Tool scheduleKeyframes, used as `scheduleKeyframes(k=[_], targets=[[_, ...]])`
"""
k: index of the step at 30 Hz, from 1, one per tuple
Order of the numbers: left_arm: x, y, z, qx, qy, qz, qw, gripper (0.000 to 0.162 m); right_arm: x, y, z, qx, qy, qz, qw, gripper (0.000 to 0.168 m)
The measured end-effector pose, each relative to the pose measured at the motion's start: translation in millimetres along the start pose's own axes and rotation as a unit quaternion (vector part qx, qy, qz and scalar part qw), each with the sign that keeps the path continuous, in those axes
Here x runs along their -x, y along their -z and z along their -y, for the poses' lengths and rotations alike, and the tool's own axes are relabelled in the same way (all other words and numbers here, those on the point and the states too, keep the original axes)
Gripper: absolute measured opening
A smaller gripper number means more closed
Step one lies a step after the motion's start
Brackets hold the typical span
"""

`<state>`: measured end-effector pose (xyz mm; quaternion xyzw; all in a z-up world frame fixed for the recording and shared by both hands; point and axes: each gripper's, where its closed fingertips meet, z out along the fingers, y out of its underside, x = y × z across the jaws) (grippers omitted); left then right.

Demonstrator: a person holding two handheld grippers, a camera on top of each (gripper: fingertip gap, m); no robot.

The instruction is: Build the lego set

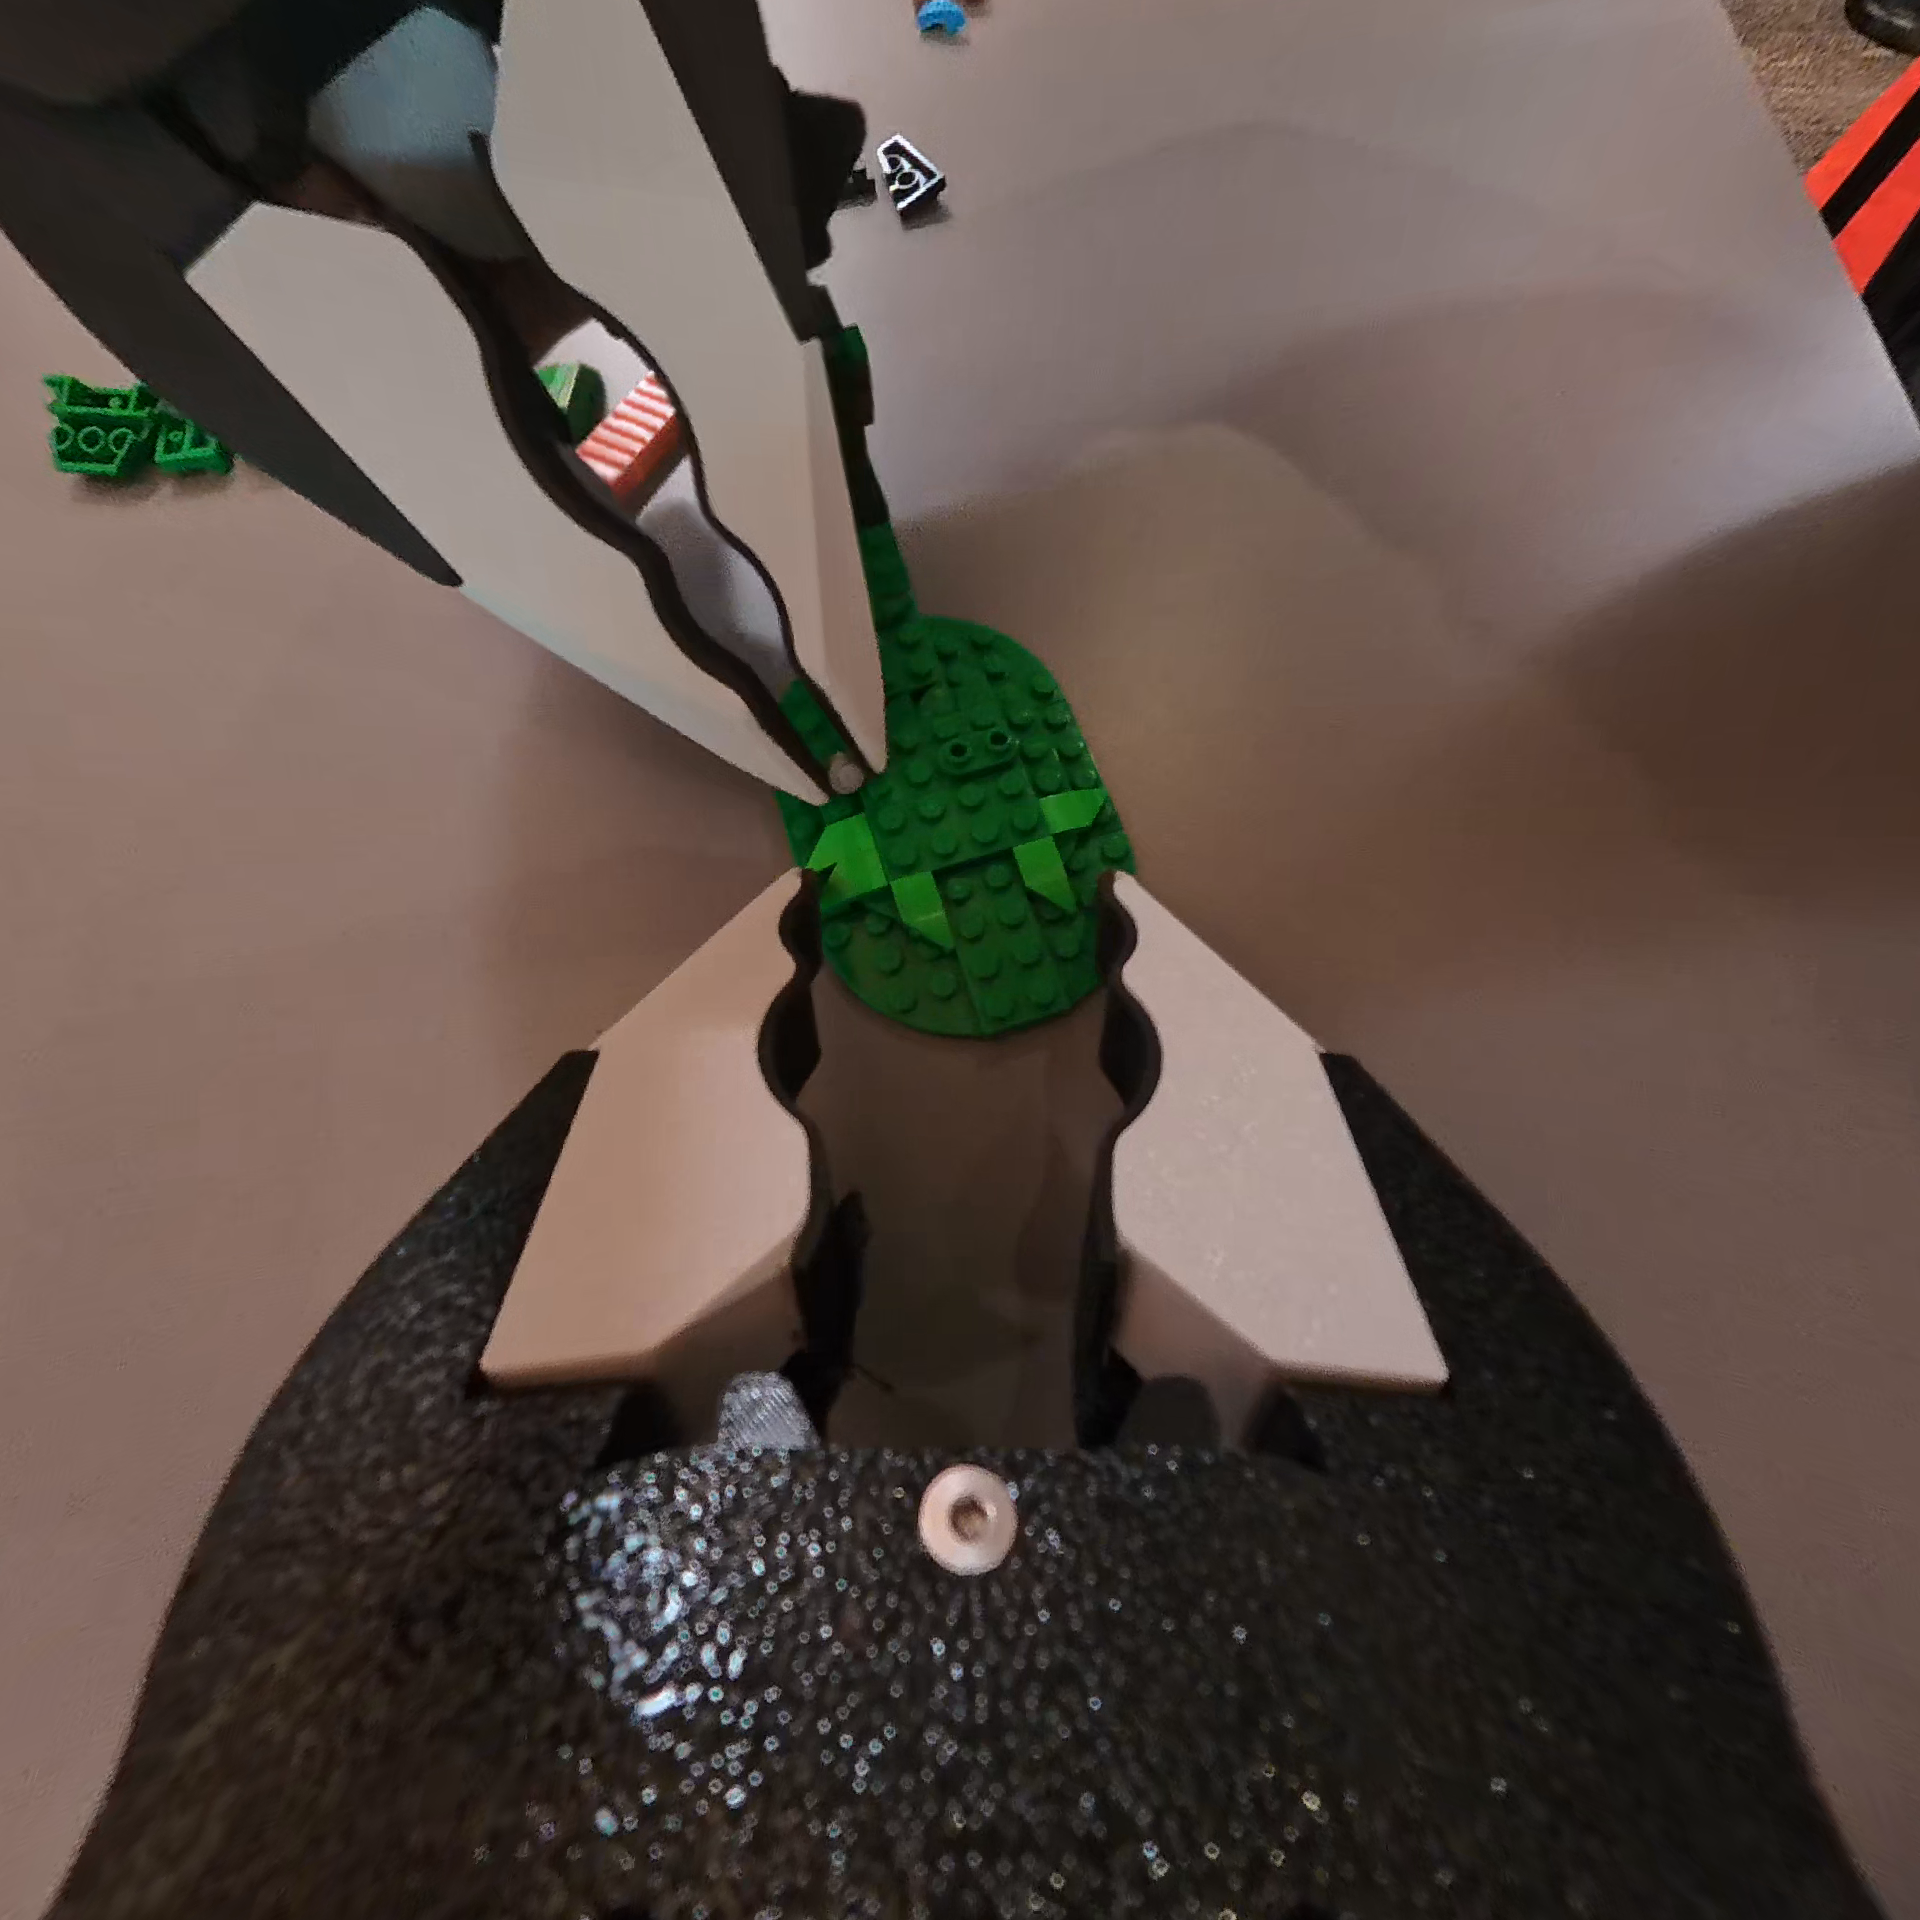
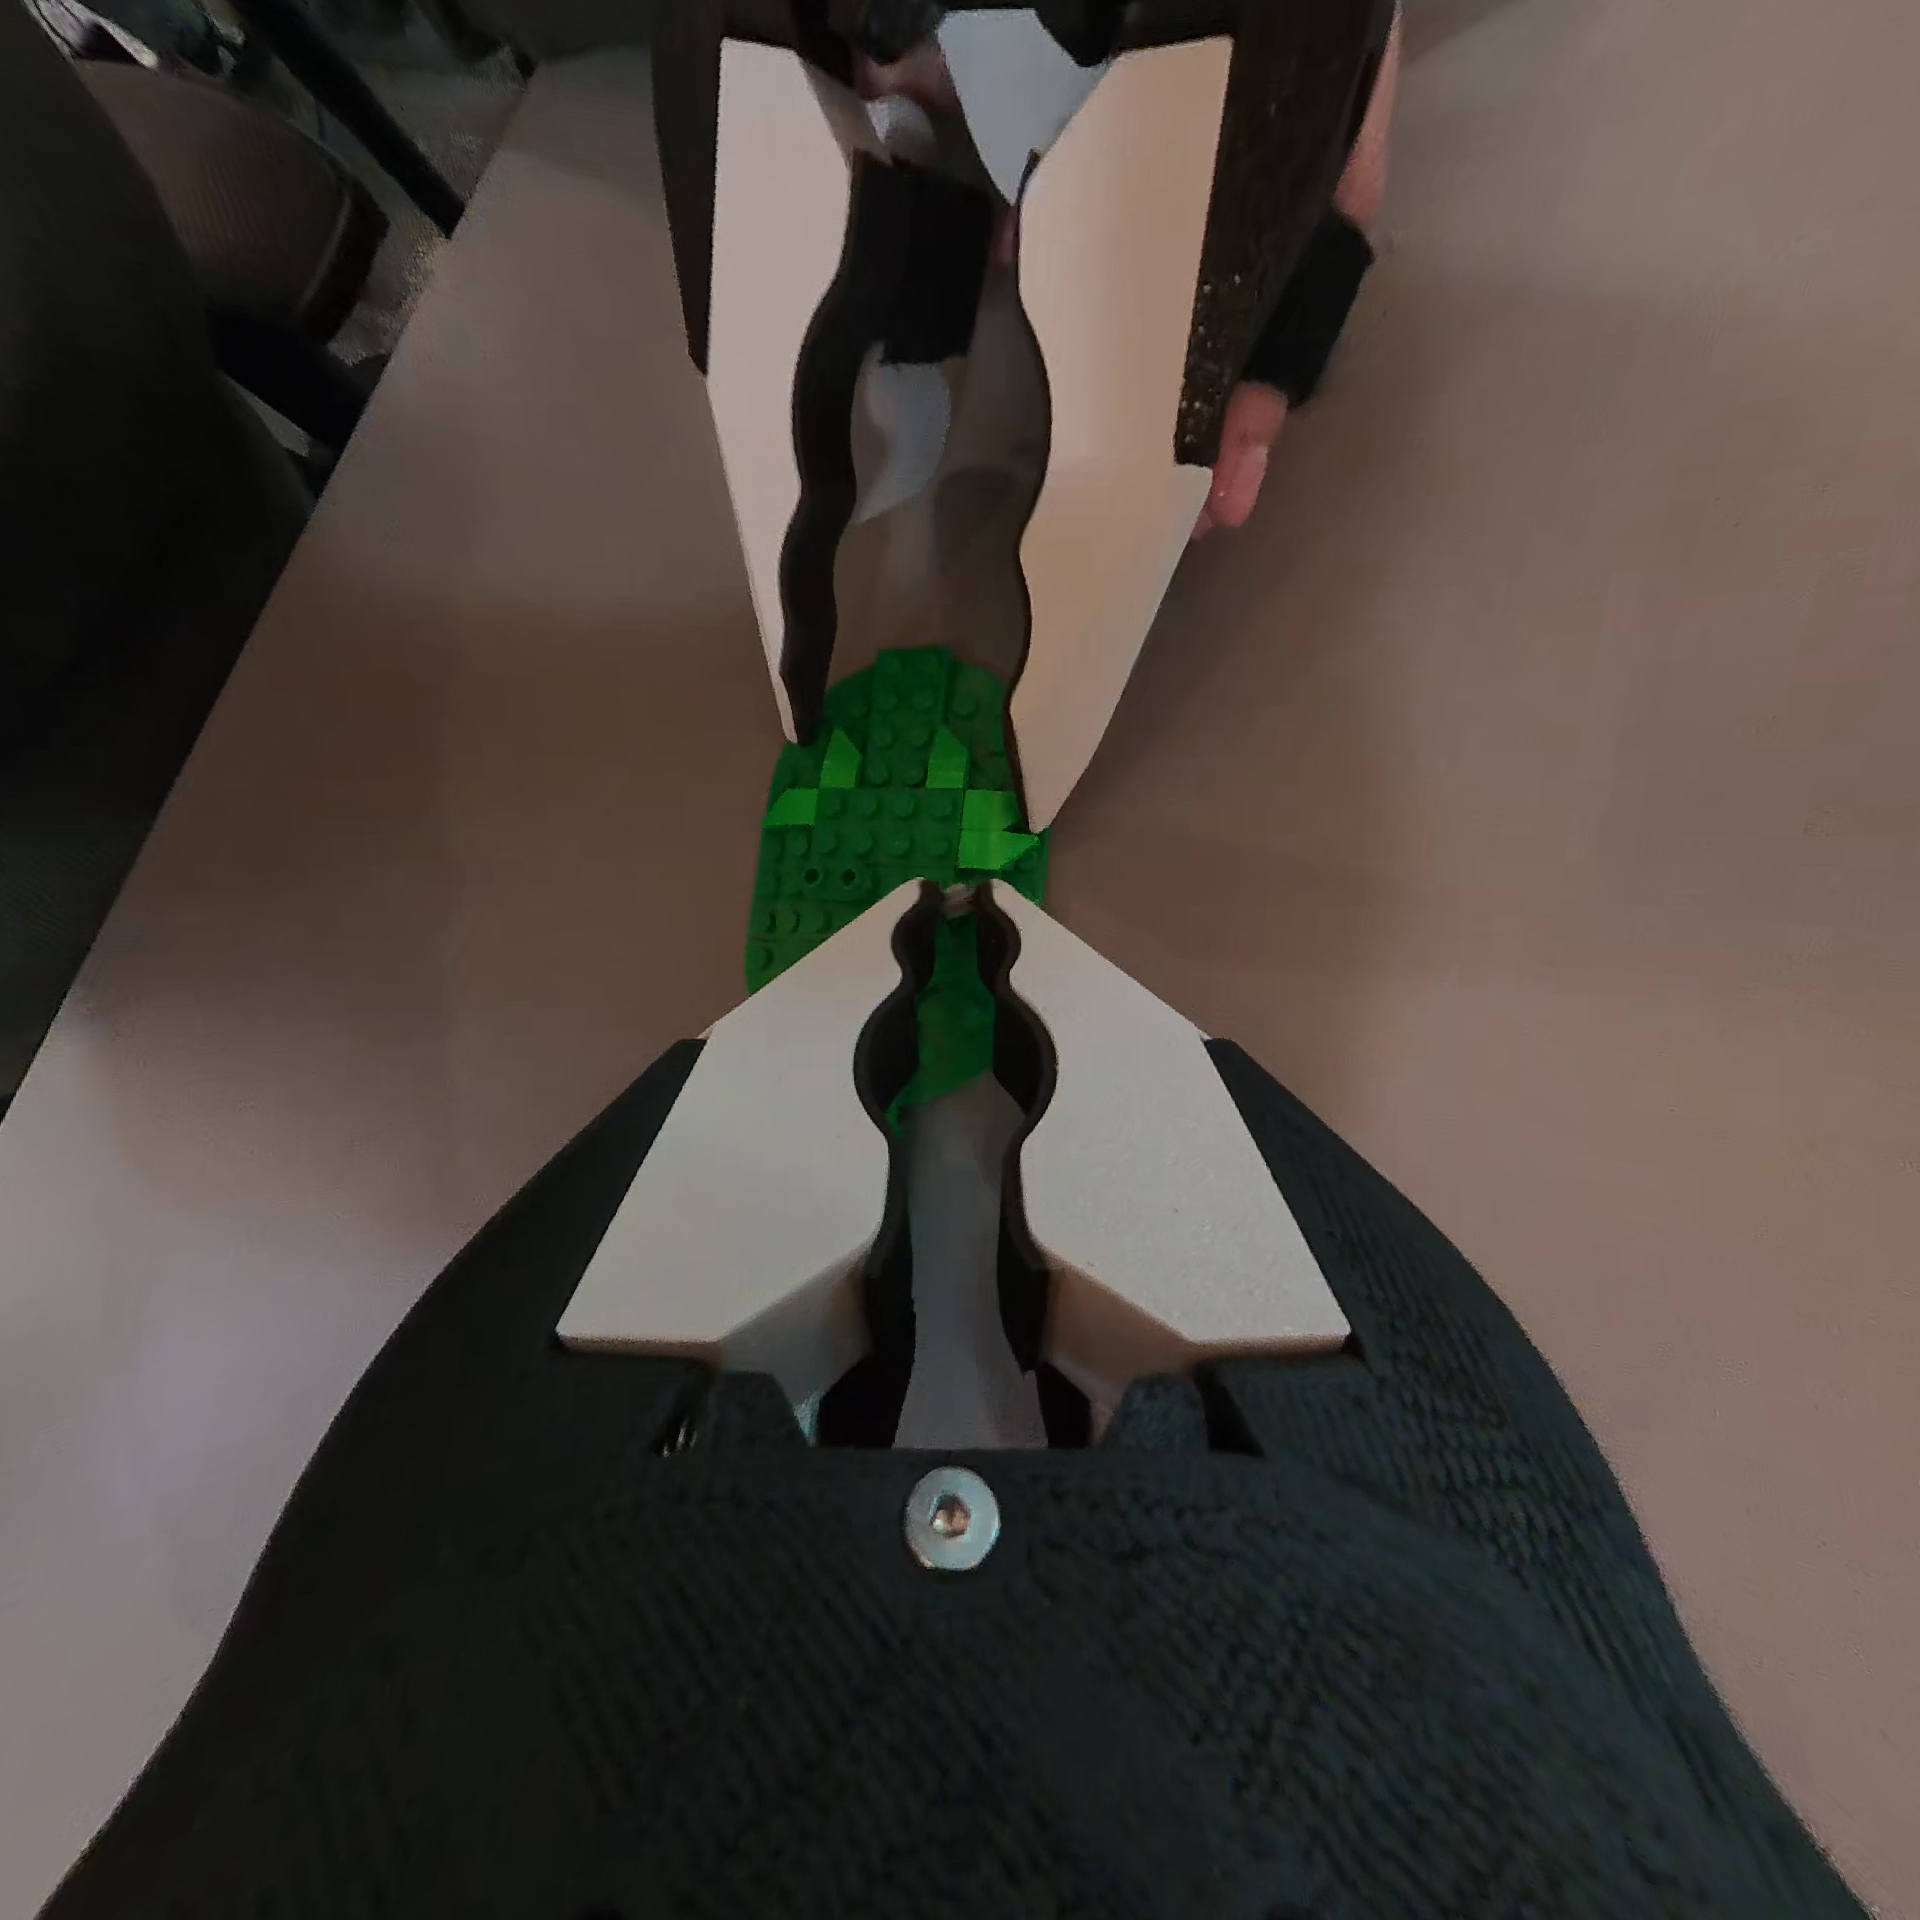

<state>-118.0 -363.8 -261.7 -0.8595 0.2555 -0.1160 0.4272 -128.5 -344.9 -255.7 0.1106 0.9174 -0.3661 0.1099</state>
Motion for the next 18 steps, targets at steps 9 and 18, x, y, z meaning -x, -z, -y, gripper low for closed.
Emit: scheduleKeyframes(k=[9, 18], targets=[[0.2, 0.2, -0.1, -0.002, 0.003, -0.001, 1.000, 0.051, -0.9, 0.7, -1.7, -0.027, -0.009, 0.012, 1.000, 0.006], [0.4, 0.8, -0.6, -0.002, 0.004, -0.001, 1.000, 0.051, 1.8, 3.0, -2.5, -0.032, -0.008, 0.020, 0.999, 0.006]])
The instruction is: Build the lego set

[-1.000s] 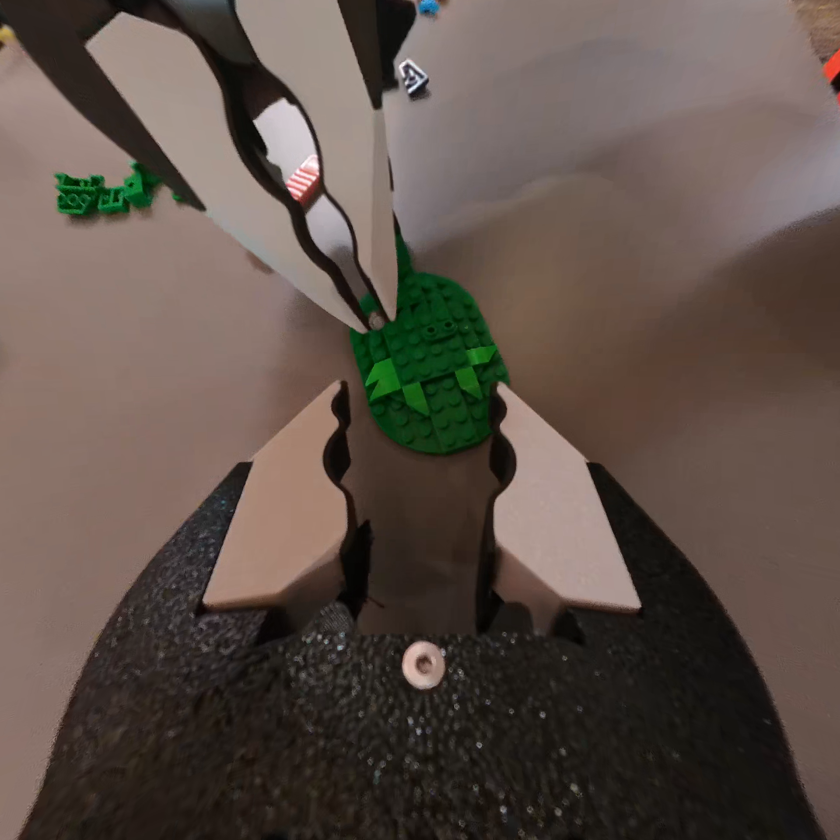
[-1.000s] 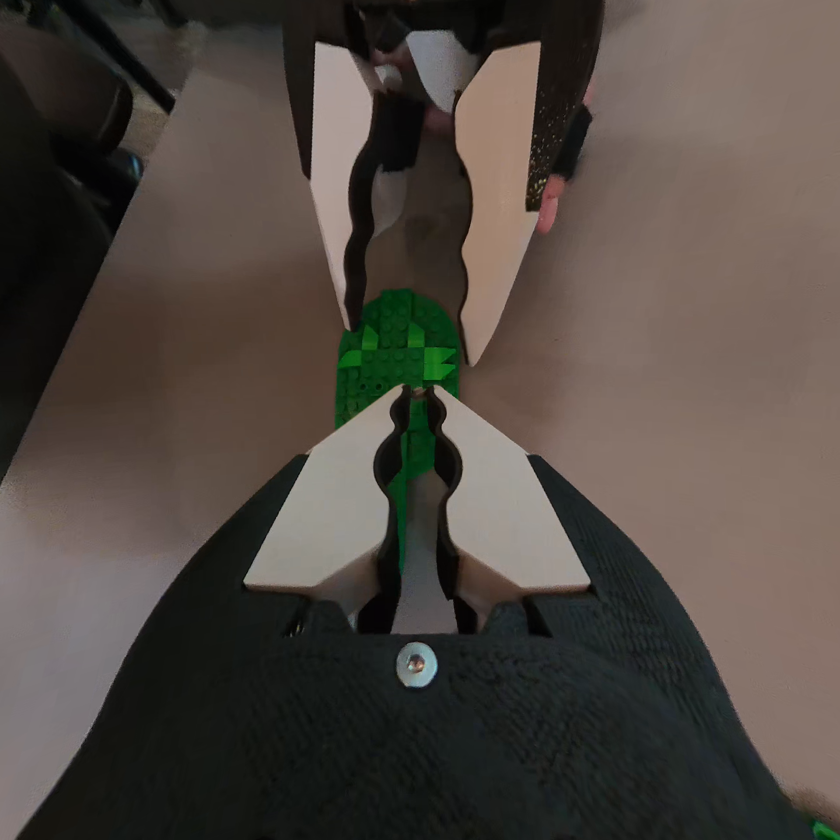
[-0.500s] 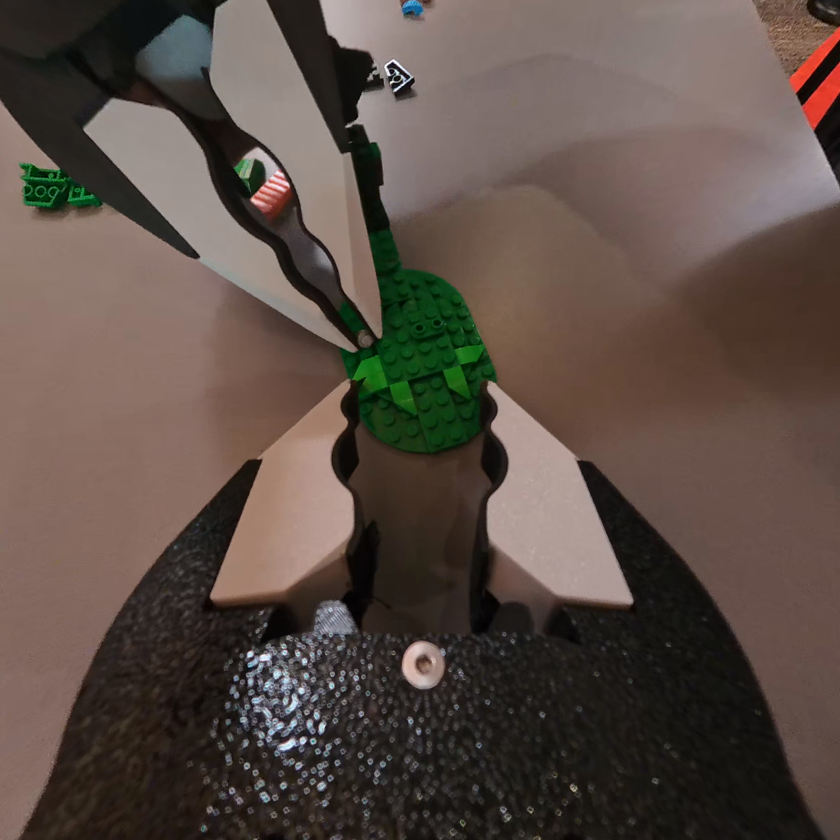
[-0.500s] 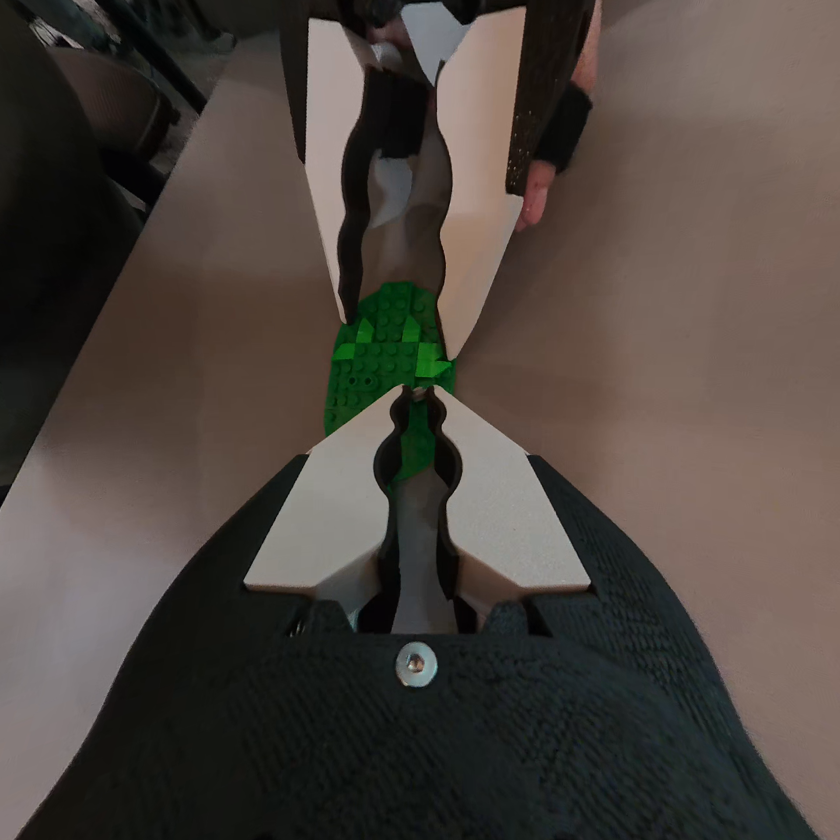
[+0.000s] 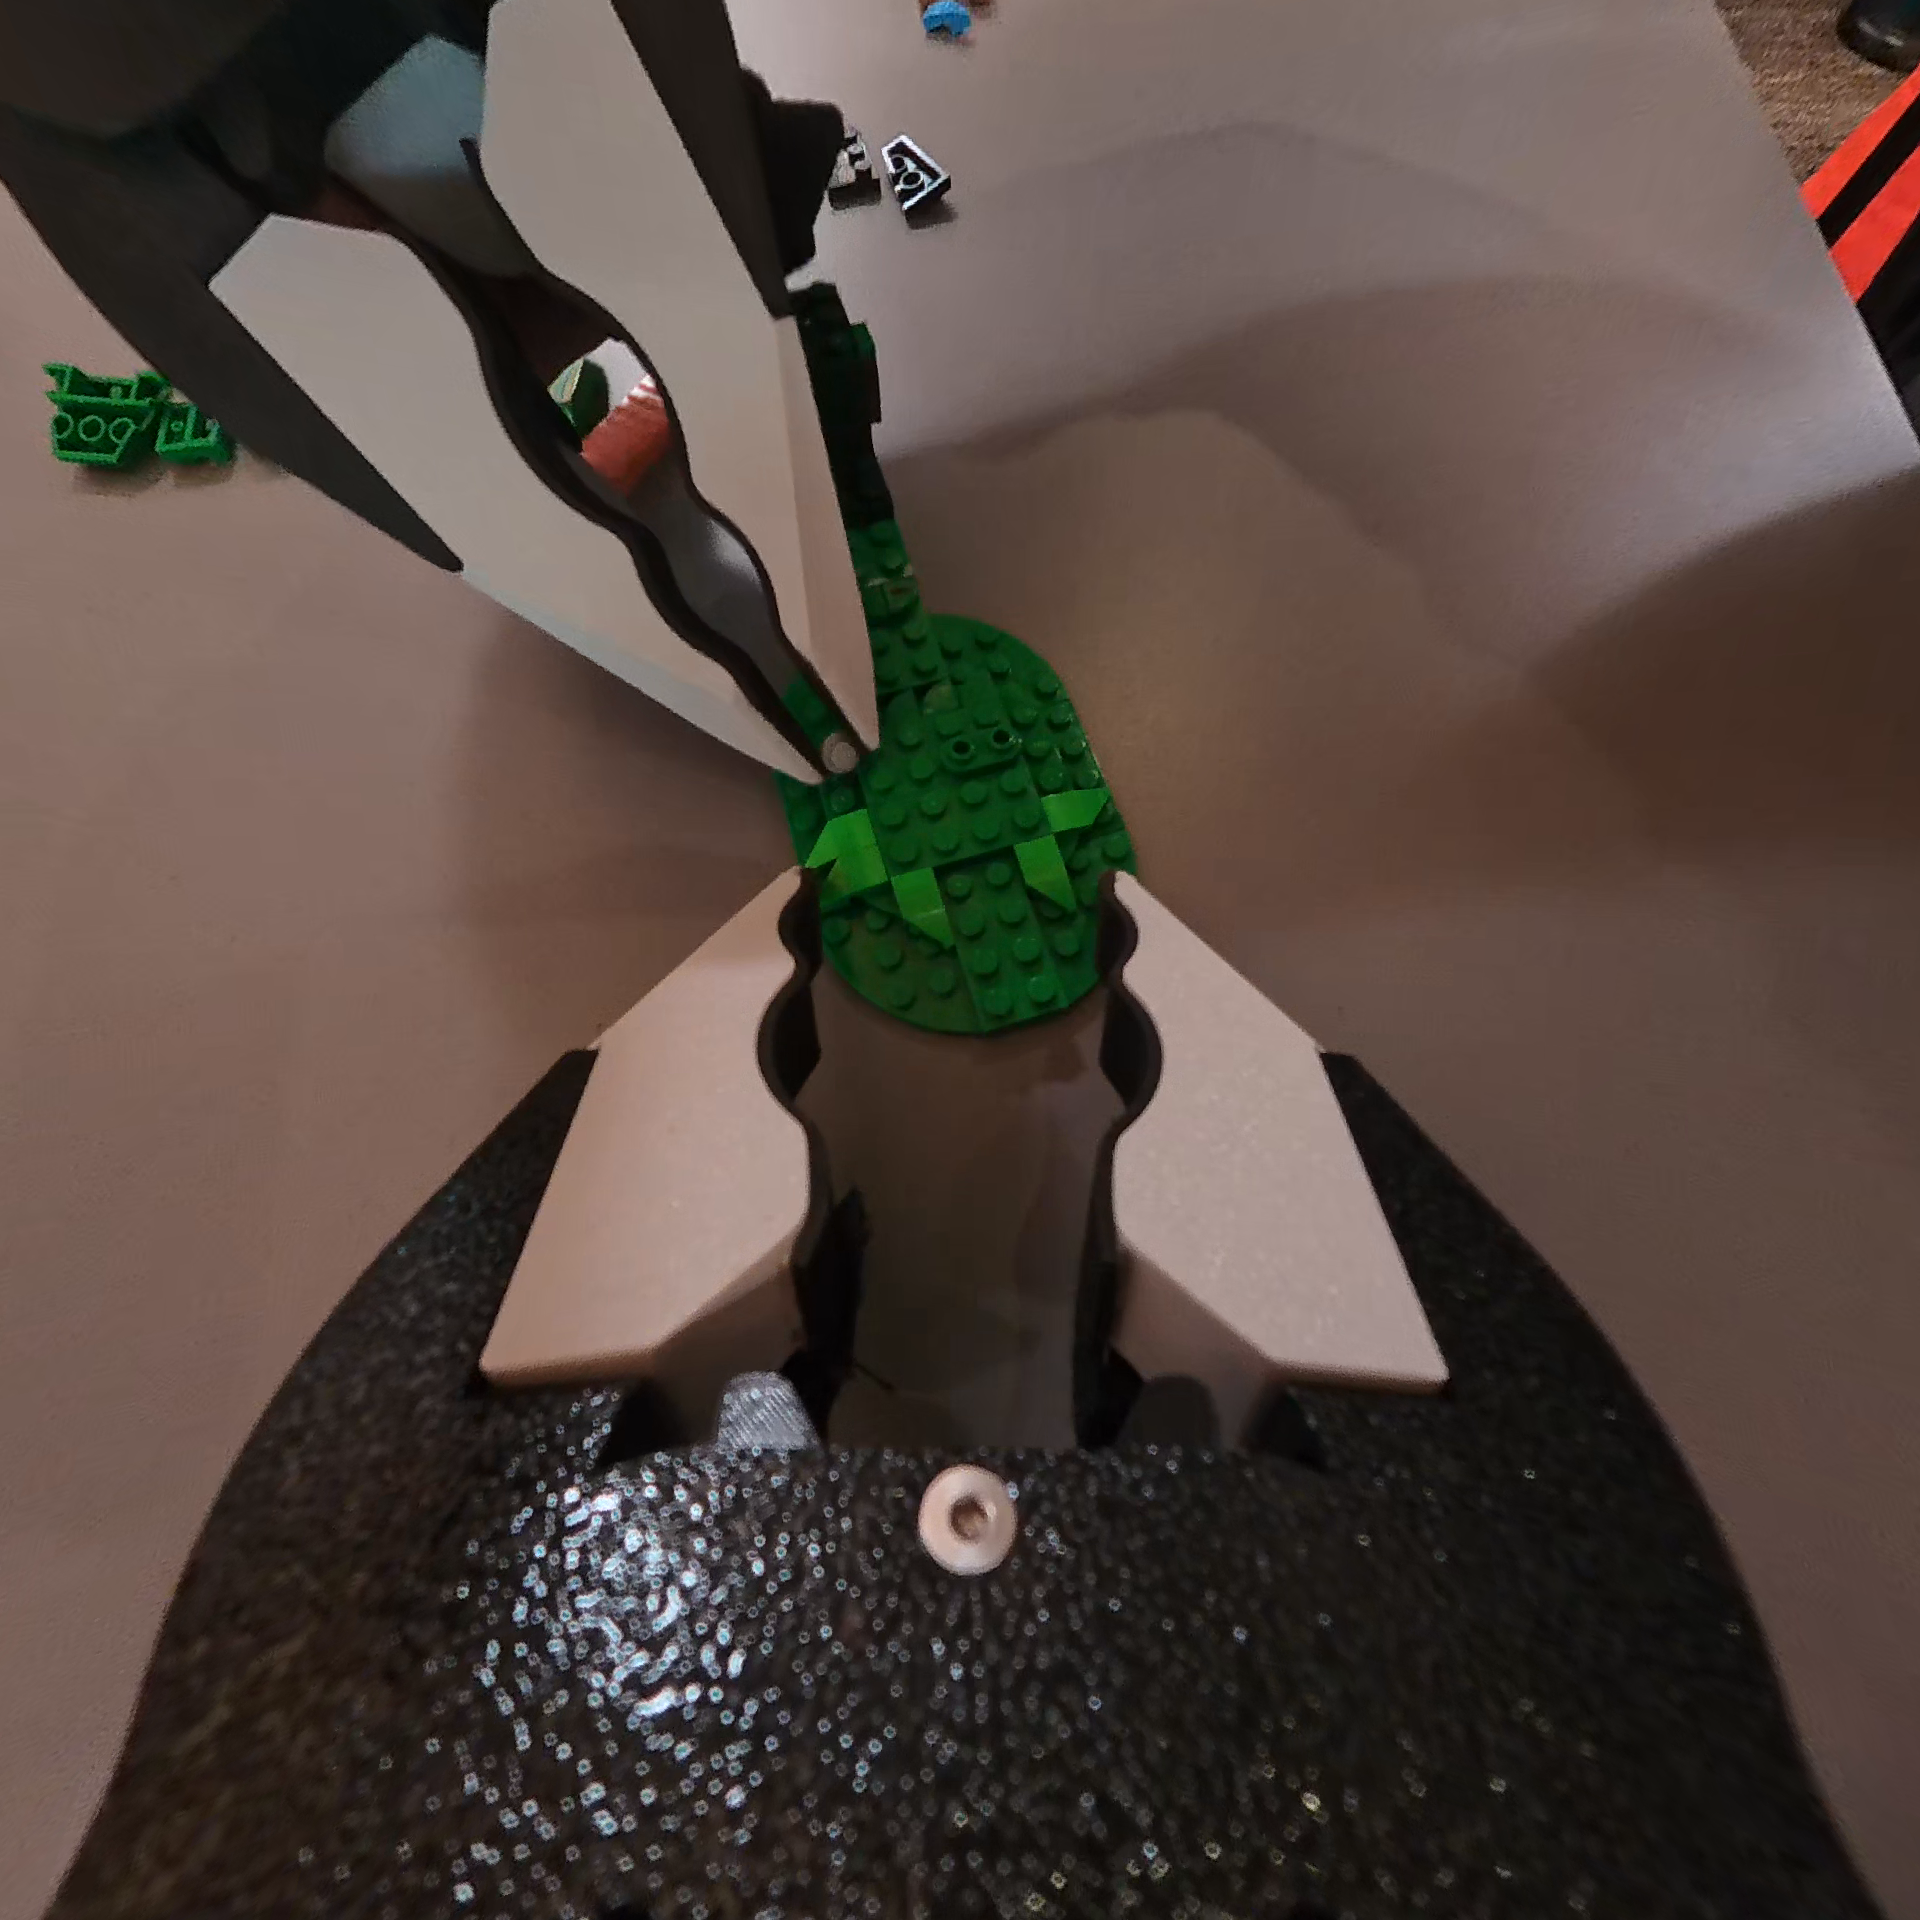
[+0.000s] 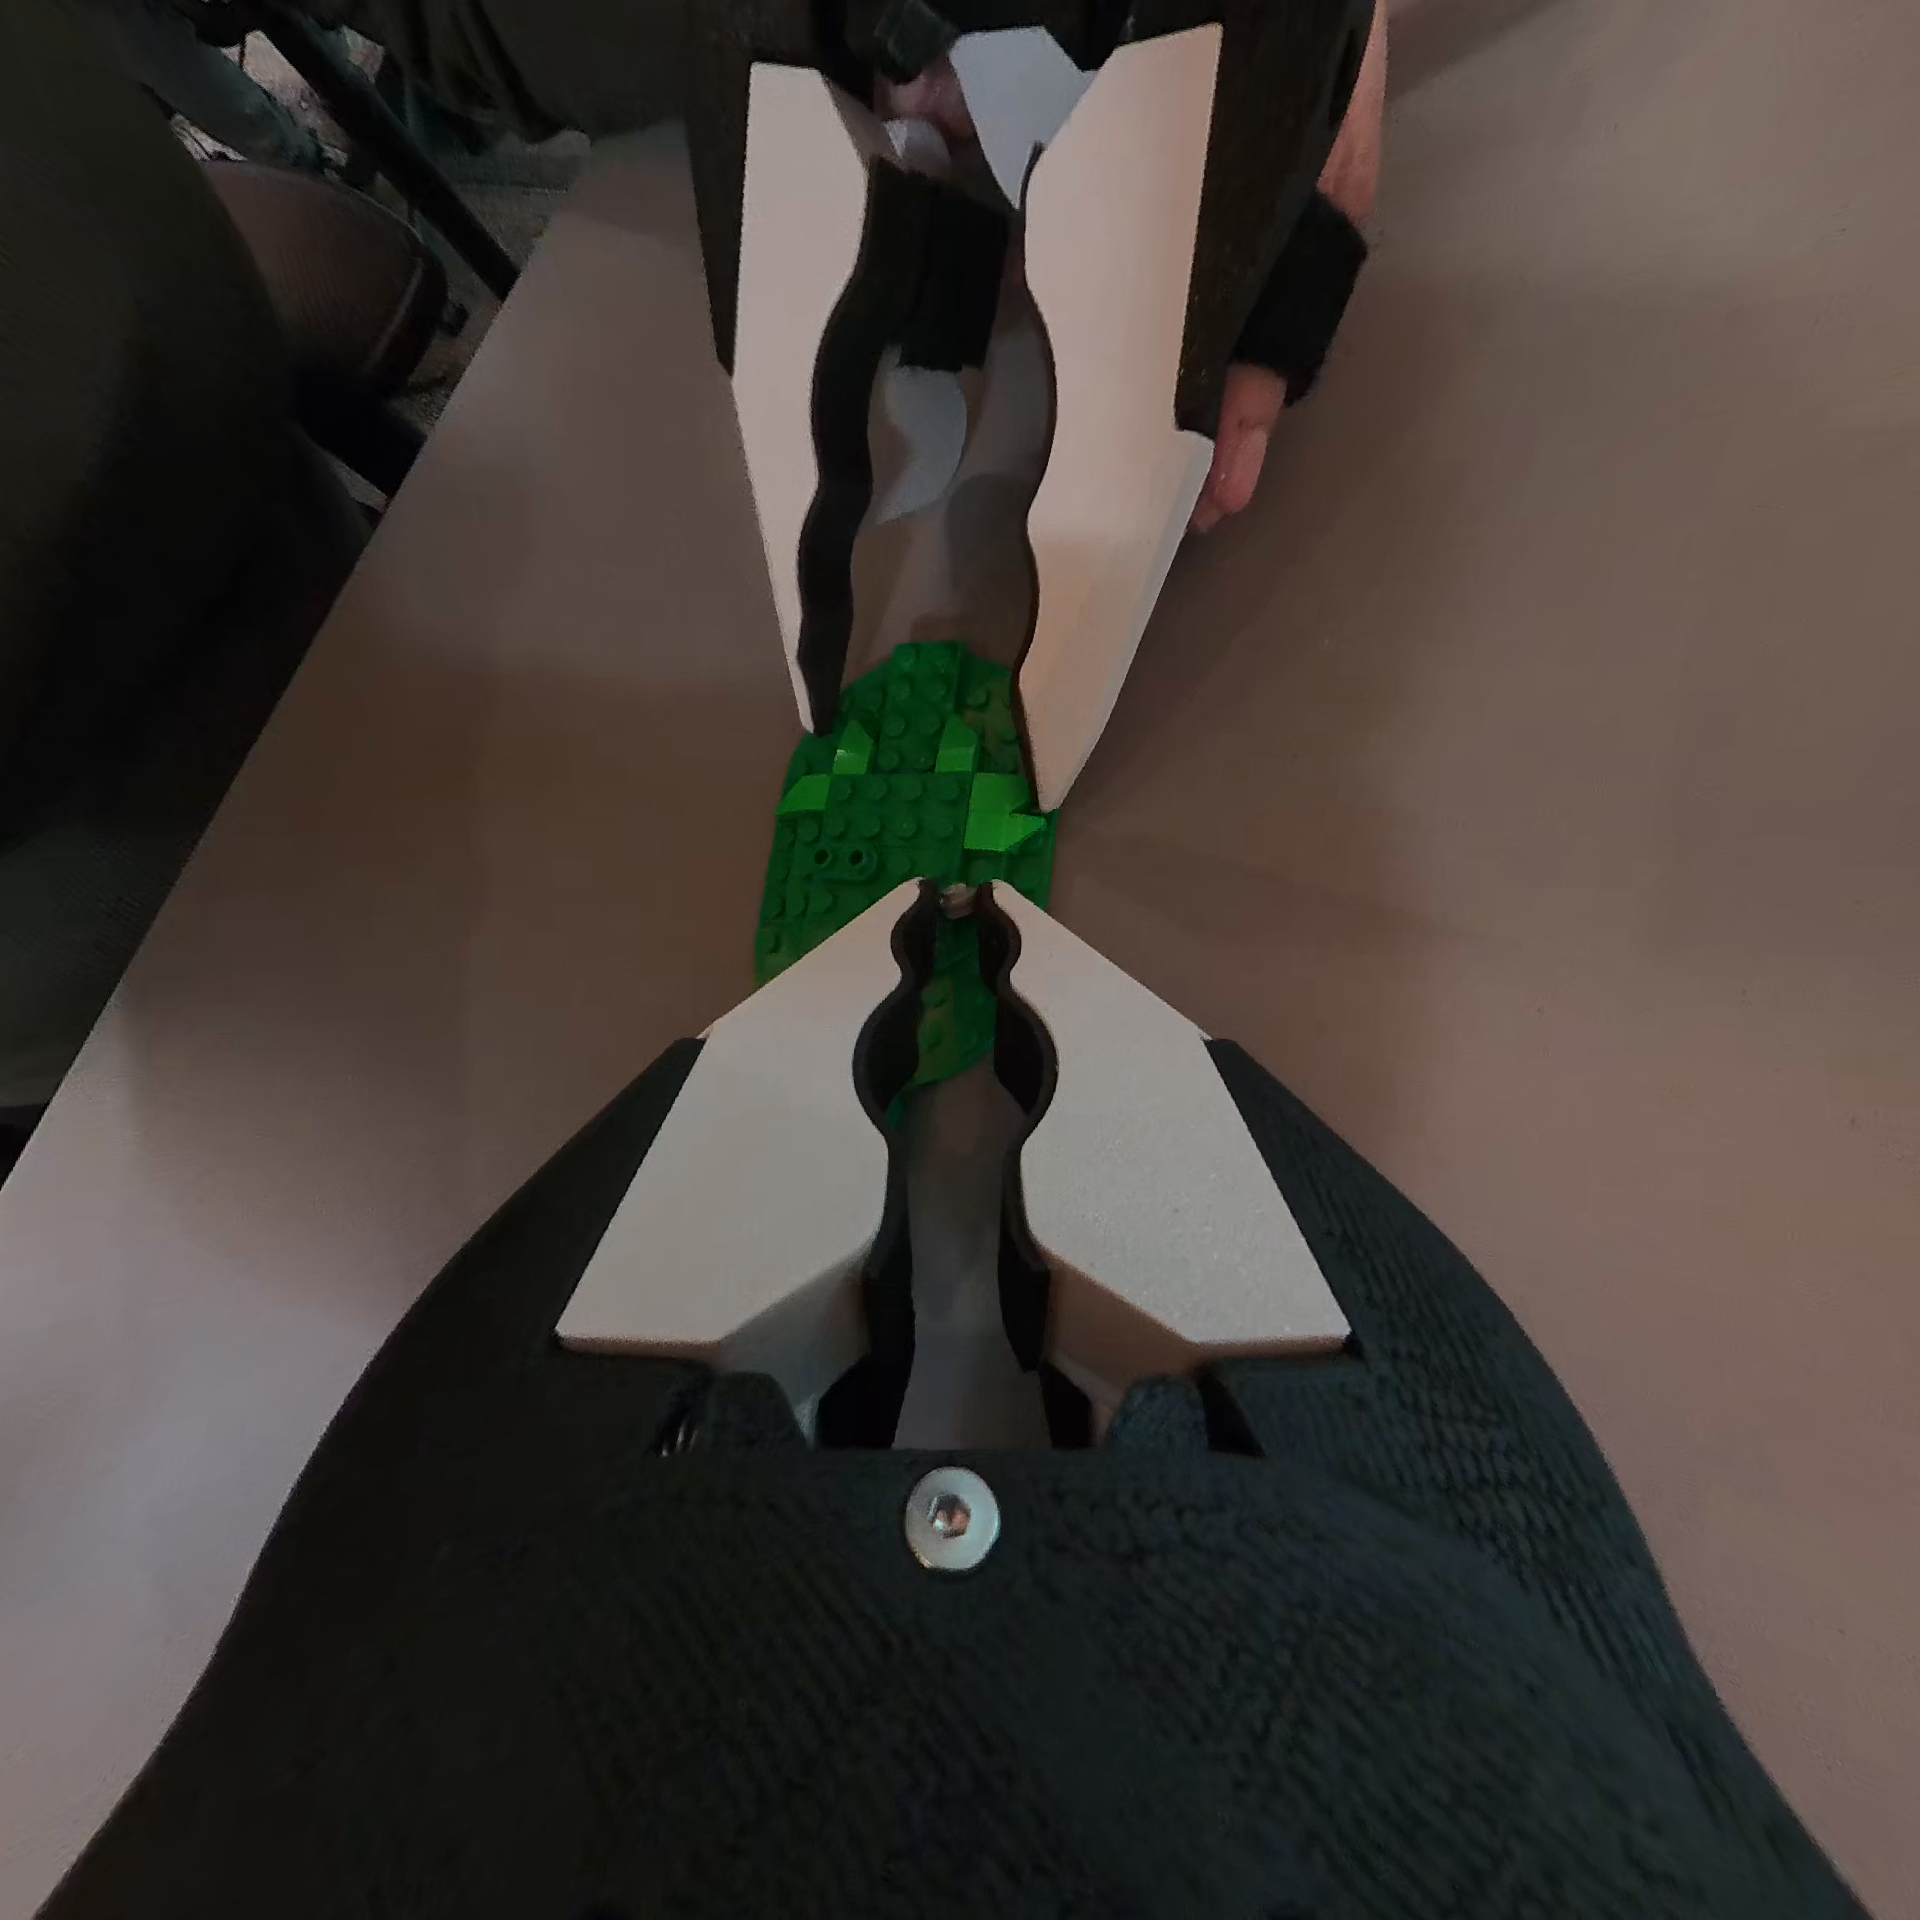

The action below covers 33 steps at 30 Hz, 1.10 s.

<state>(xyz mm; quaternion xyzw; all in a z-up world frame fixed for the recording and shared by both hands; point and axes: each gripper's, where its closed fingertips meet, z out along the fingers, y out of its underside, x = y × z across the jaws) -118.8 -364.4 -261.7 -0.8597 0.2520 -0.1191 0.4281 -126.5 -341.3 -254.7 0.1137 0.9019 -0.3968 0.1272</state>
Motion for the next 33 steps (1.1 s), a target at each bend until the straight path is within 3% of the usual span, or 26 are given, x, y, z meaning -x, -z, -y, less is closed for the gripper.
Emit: scheduleKeyframes(k=[33], targets=[[0.0, 1.4, -0.7, -0.001, 0.006, -0.003, 1.000, 0.051, 0.2, 3.5, -0.4, 0.012, -0.018, -0.012, 1.000, 0.009]])
